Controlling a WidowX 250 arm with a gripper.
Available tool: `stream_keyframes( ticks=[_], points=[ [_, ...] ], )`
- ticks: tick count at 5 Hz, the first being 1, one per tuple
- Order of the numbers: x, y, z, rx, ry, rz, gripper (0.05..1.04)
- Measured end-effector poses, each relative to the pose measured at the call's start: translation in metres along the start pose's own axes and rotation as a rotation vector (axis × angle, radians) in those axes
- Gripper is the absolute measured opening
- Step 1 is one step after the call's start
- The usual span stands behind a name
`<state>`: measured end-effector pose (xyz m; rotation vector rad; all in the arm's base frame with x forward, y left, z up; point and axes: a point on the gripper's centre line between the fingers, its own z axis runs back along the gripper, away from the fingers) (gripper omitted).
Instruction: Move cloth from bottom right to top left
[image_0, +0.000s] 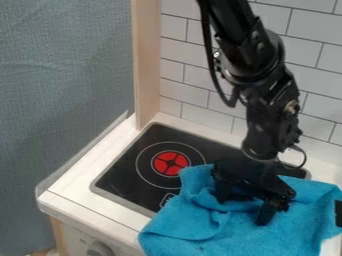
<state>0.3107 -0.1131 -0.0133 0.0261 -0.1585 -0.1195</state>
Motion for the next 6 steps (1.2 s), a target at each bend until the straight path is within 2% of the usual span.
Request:
stream_keyframes(
  ticks=[3, 6],
  points=[
    [0.008, 0.065, -0.003, 0.056, 0.008, 0.098, 0.999],
    [0.023, 0.121, -0.005, 0.073, 0.002, 0.209, 0.998]
  ],
)
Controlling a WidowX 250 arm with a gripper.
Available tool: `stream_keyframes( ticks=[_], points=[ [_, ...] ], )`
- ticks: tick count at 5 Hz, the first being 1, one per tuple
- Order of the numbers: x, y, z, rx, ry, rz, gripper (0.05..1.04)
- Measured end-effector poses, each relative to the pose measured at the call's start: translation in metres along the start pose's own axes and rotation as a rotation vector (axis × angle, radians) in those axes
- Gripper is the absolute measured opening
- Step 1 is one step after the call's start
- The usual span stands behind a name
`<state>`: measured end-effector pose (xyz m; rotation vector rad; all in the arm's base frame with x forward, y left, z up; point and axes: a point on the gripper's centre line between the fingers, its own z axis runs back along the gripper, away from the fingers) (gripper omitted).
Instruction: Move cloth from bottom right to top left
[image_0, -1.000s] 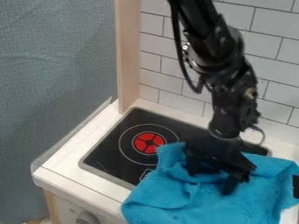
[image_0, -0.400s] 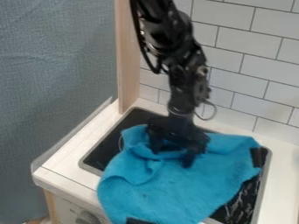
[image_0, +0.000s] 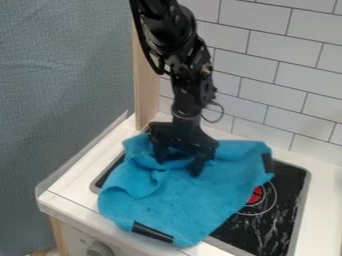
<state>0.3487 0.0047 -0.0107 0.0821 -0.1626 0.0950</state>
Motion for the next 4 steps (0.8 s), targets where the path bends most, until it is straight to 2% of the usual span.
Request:
stream_keyframes(
  ticks=[3, 4],
  points=[
    [0.049, 0.003, -0.004, -0.025, -0.040, -0.048, 0.998],
    [0.049, 0.003, -0.004, -0.026, -0.037, -0.060, 0.999]
  ],
)
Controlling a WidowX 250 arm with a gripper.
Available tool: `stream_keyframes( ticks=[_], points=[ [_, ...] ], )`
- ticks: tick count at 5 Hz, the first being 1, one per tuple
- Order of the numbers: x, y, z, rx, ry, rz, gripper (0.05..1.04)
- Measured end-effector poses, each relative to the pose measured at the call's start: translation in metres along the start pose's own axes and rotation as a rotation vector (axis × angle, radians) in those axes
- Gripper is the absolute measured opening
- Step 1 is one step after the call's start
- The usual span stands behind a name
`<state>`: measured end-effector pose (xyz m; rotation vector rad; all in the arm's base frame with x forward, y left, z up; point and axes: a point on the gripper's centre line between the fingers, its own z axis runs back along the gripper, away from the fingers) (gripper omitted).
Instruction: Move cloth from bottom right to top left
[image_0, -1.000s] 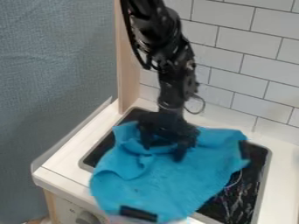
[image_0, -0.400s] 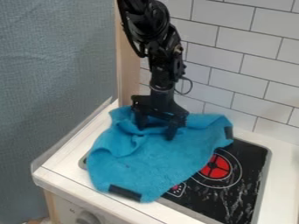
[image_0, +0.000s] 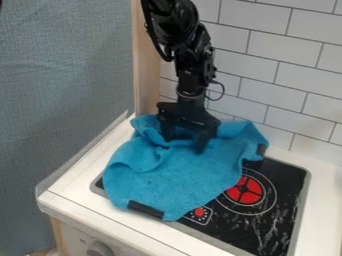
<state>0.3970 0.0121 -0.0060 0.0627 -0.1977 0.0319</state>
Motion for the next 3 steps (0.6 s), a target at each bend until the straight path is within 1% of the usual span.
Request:
stream_keyframes(
  ticks=[1, 2, 3],
  points=[
    [-0.005, -0.007, 0.000, -0.043, 0.032, -0.008, 0.999],
    [-0.008, -0.008, 0.002, -0.047, 0.051, -0.002, 0.999],
    [-0.005, -0.008, 0.018, -0.056, 0.060, -0.006, 0.998]
  ],
)
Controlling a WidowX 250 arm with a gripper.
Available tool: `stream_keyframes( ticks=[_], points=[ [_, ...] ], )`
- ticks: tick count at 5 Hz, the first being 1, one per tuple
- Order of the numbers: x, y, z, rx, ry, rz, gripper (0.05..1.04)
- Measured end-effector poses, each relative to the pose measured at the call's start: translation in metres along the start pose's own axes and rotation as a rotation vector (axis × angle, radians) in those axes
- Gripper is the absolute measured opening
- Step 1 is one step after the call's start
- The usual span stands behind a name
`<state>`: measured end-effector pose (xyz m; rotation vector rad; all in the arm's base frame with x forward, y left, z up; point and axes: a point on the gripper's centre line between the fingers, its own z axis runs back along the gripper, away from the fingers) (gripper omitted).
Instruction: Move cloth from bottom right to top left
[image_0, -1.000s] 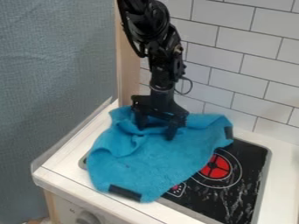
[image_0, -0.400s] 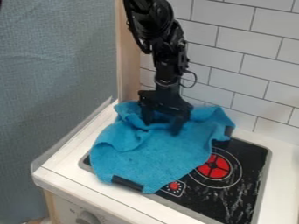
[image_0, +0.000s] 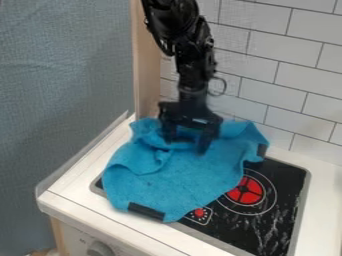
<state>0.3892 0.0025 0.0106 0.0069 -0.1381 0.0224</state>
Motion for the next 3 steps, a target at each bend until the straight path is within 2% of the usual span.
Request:
stream_keyframes(
  ticks=[1, 2, 3],
  points=[
    [0.004, 0.002, 0.037, 0.020, -0.038, -0.004, 0.999],
    [0.002, 0.000, 0.067, 0.009, -0.059, -0.031, 0.999],
    [0.001, -0.005, 0.082, -0.021, -0.094, -0.056, 0.999]
  ],
)
